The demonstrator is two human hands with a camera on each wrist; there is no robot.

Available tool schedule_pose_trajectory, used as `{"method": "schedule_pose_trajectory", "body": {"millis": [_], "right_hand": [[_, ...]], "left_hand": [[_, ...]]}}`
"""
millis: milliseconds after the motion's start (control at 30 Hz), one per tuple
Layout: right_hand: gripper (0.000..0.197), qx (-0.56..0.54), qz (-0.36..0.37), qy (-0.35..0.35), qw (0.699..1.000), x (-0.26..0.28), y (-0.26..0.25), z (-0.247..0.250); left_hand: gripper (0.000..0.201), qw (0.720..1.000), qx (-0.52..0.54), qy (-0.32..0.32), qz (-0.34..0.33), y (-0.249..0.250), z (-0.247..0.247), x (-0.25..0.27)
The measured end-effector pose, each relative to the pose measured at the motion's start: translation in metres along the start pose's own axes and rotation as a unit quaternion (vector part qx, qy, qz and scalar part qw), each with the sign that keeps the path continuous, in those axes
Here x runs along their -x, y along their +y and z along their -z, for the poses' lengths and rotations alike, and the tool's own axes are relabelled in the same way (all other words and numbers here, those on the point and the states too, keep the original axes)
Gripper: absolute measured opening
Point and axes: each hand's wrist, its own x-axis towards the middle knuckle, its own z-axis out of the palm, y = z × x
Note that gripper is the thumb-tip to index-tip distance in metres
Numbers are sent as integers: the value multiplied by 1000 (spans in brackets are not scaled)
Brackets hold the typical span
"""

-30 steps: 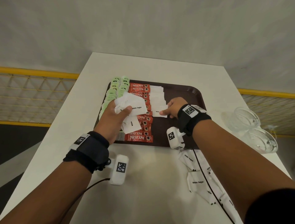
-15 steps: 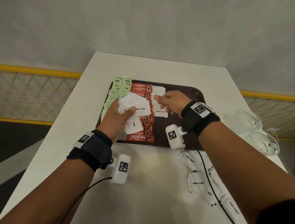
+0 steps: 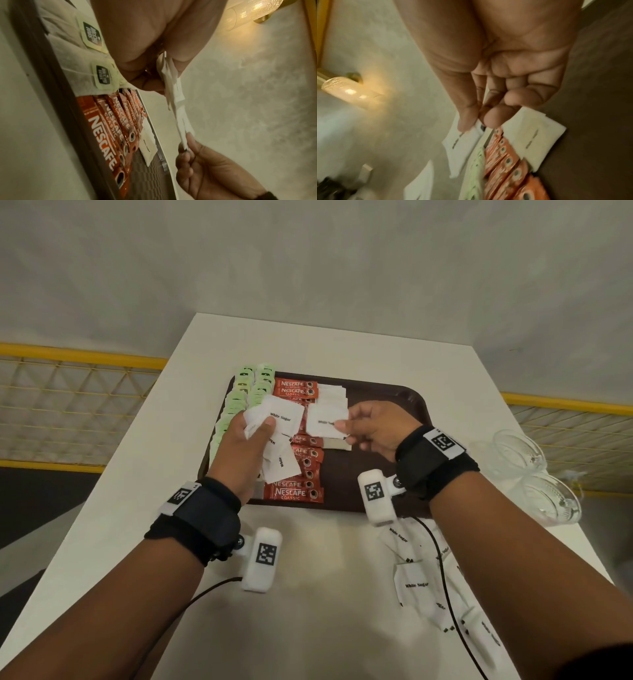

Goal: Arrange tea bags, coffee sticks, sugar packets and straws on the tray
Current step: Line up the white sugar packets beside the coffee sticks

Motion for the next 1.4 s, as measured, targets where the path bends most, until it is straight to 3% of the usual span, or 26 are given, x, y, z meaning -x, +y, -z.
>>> {"method": "schedule_pose_trajectory", "body": {"millis": [133, 300, 367, 633, 767, 867, 933, 1033, 1100, 1200, 1300, 1400], "right_hand": [[13, 56, -68, 66, 994, -8, 20, 20], [19, 180, -147, 46, 971, -15, 28, 13], [17, 225, -148, 50, 962, -18, 27, 7], [17, 229, -140, 71, 961, -35, 23, -2], [42, 358, -197, 28, 912, -38, 12, -10], [46, 361, -202, 39, 909, -36, 9, -11], [43, 368, -160, 63, 914, -32, 8, -8], [36, 242, -38, 86, 966, -16, 1, -13], [40, 156, -3, 20, 988, -2, -7, -24], [31, 98, 10, -43, 994, 4, -10, -39], [15, 47, 8, 2, 999, 3, -11, -38], [13, -43, -7, 45, 998, 2, -12, -22]], "left_hand": [[30, 1000, -17, 22, 6, 0, 8, -1], [24, 1000, -28, 9, 7, 0, 9, 3], [22, 999, -31, 8, 9, 1, 9, 5], [21, 999, -44, 3, 13, -1, 12, 8], [28, 998, -63, 9, 23, -1, 13, 9], [28, 997, -68, 10, 31, -1, 12, 9], [31, 997, -74, 6, 33, -2, 11, 8], [34, 996, -78, 4, 32, -3, 7, 8], [32, 997, -79, 4, 23, -4, 1, 8], [22, 997, -83, -1, 8, -5, -8, 8], [21, 996, -86, -21, 16, -5, -11, 10], [24, 996, -87, -18, 23, -6, -7, 10]]}}
